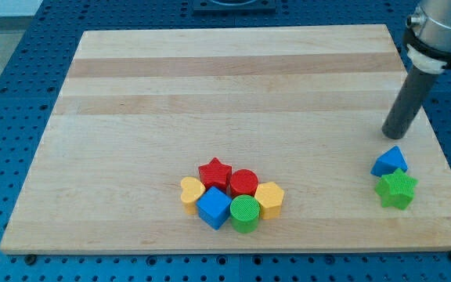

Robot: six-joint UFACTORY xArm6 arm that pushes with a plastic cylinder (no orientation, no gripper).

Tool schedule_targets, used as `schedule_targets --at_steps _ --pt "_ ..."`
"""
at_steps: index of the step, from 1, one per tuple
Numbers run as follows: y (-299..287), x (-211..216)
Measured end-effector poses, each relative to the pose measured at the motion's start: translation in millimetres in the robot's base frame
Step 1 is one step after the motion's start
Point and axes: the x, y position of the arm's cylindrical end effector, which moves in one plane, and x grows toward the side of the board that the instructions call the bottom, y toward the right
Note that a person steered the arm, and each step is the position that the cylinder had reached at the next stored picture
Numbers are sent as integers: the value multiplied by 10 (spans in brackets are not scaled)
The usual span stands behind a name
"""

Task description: Move blue triangle and green star slightly down

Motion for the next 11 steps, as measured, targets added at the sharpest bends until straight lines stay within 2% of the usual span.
schedule_targets --at_steps 1,3,4,5,11 --pt "0 292" --pt "0 418" --pt "110 -72" --pt "-96 -69" --pt "-147 894"
